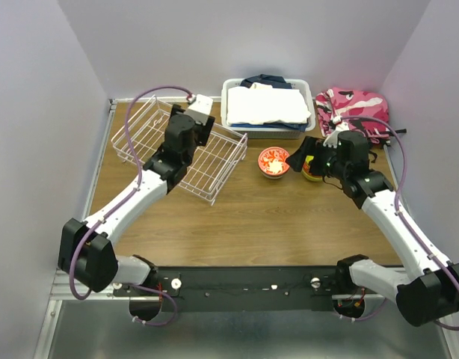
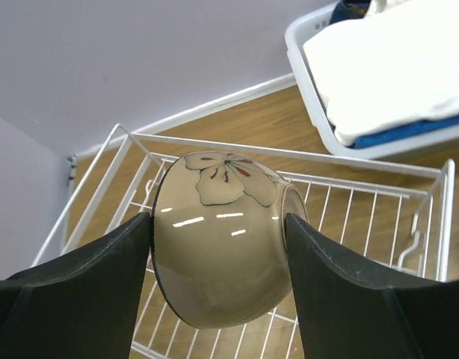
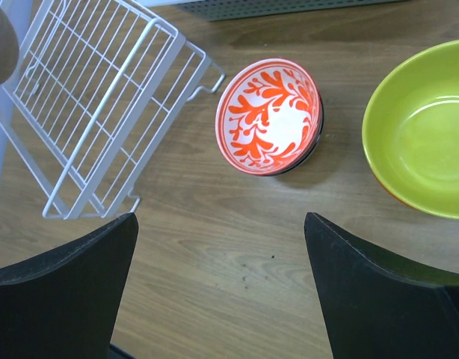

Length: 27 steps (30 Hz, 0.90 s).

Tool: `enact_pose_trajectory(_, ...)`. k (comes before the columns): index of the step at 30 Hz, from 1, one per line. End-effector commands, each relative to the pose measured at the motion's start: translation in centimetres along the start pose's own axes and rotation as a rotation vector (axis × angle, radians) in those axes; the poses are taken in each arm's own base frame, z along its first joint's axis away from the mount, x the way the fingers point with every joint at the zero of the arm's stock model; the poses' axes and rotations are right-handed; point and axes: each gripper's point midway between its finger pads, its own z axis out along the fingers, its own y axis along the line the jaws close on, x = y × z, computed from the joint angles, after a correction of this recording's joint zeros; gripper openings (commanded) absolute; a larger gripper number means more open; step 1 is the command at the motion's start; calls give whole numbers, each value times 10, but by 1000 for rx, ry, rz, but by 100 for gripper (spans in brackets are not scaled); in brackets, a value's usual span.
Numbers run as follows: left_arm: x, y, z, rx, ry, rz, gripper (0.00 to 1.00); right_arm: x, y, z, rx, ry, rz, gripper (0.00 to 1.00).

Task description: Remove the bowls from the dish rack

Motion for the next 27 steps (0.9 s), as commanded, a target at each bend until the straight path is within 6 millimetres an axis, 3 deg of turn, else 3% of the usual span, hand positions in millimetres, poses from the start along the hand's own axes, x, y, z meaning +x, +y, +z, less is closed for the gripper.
enact_pose_trajectory(1,-43,-11,-35,-49,-153,212,30,-1,13,-12,-27,50,23,100)
enact_pose_trajectory(7,-41,-51,-67,-28,-204,444,30,-1,16,-16,-14,89,41,100)
enact_pose_trajectory(11,-41,-96,-95,54,-263,550,30,0,18,-16,-12,120,49,100)
enact_pose_trajectory(17,-30,-142,-126,132,-325,694,31,4,18,-15,-9,170,38,100)
enact_pose_trajectory(22,-6,-179,-153,223,-355,776,31,11,20,-14,-22,231,26,100)
enact_pose_trajectory(27,20,-199,-167,263,-358,845,31,19,18,-6,-21,303,29,99)
